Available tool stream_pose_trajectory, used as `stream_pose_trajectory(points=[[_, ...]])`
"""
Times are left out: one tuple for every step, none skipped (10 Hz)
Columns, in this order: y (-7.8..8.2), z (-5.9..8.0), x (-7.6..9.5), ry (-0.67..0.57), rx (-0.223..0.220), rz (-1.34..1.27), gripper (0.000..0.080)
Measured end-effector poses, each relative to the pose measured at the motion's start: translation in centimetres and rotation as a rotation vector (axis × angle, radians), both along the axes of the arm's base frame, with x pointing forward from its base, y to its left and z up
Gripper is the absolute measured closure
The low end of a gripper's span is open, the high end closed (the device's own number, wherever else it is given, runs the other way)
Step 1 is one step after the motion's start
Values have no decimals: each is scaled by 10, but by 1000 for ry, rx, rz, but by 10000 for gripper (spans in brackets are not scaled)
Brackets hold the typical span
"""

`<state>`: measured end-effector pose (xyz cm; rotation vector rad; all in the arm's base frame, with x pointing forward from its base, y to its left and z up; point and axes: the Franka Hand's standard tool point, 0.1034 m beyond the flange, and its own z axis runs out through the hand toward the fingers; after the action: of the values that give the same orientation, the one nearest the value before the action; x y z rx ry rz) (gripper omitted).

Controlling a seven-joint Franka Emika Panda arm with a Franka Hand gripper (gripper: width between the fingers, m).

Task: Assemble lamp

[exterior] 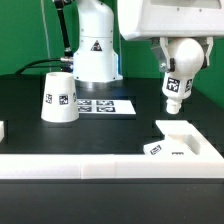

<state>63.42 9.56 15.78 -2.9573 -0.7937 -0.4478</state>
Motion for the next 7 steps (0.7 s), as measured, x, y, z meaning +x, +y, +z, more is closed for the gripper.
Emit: stream_pose_trajectory(points=[[0, -3, 1, -29, 1, -3, 223], [0, -6, 0, -30, 1, -1, 223], [-1, -8, 2, -49, 2, -5, 223], [0, -11, 1, -44, 2, -4, 223], [0, -15, 0, -41, 2, -3, 223], [1, -19, 0, -38, 2, -3, 223], [2, -21, -2, -34, 2, -1, 223]])
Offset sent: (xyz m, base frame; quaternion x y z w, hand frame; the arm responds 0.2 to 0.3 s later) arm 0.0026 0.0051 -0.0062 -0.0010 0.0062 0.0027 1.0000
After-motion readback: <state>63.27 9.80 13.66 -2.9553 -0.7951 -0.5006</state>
